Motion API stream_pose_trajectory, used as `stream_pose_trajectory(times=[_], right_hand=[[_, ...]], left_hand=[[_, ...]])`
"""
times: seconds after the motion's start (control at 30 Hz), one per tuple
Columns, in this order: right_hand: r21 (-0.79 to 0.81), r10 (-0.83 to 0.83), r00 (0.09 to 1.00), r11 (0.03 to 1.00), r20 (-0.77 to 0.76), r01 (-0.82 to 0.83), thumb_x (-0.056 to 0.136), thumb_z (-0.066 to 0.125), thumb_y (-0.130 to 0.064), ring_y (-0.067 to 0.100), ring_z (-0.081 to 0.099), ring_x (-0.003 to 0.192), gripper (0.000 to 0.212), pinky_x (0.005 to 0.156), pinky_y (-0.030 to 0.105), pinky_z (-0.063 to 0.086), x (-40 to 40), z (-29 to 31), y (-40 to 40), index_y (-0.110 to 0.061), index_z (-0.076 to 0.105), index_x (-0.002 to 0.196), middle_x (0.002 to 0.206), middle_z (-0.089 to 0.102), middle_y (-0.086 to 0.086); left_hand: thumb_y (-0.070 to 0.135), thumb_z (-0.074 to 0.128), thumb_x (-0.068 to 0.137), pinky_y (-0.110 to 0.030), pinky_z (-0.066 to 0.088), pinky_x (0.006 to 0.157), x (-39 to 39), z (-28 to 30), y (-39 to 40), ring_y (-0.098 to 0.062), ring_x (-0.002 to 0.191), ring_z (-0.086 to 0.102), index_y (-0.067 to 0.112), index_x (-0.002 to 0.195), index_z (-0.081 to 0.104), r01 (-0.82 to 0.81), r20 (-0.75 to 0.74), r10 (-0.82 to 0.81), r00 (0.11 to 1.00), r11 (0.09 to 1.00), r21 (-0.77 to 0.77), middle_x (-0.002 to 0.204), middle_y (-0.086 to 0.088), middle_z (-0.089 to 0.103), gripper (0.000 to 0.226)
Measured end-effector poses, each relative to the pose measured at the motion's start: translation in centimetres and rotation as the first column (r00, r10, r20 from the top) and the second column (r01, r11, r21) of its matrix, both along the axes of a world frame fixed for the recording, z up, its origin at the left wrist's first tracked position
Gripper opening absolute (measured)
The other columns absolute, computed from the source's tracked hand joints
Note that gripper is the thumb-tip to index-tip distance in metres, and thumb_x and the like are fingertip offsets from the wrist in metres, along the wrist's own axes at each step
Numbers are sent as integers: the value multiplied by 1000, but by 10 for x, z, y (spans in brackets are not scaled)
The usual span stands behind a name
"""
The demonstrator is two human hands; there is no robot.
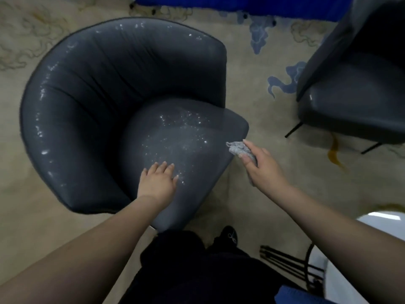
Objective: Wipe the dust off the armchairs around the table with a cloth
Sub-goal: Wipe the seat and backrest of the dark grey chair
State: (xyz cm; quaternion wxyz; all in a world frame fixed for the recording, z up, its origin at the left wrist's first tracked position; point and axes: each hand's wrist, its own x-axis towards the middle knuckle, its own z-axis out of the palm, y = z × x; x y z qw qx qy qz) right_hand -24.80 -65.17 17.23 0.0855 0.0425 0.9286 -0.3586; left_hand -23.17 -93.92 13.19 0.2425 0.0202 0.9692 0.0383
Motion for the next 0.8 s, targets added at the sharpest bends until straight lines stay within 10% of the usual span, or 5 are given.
stream_pose_trajectory(times=[0.4, 0.8], right_hand=[[9, 292, 956, 956, 33, -292, 94, 39, -53, 13, 50, 117, 52, 90, 21, 33, -89, -23, -21, -33, 42, 141, 128, 55, -2], [73, 464, 886, 884, -3, -462, 84, 53, -59, -2, 46, 84, 50, 68, 12, 34, -186, -18, -56, -46, 41, 131, 103, 42, -17]], left_hand=[[44, 23, 101, -44, 10, 118, -11, -1, -5, -21, 146, 11, 24, 151, 19, -253, 46, 254, 966, 967, -26, 158, 2, 19, 55], [42, 28, 101, -43, 13, 117, -76, 2, -26, -22, 146, 12, 23, 151, 19, -374, 10, 374, 927, 927, -24, 158, 1, 20, 55]])
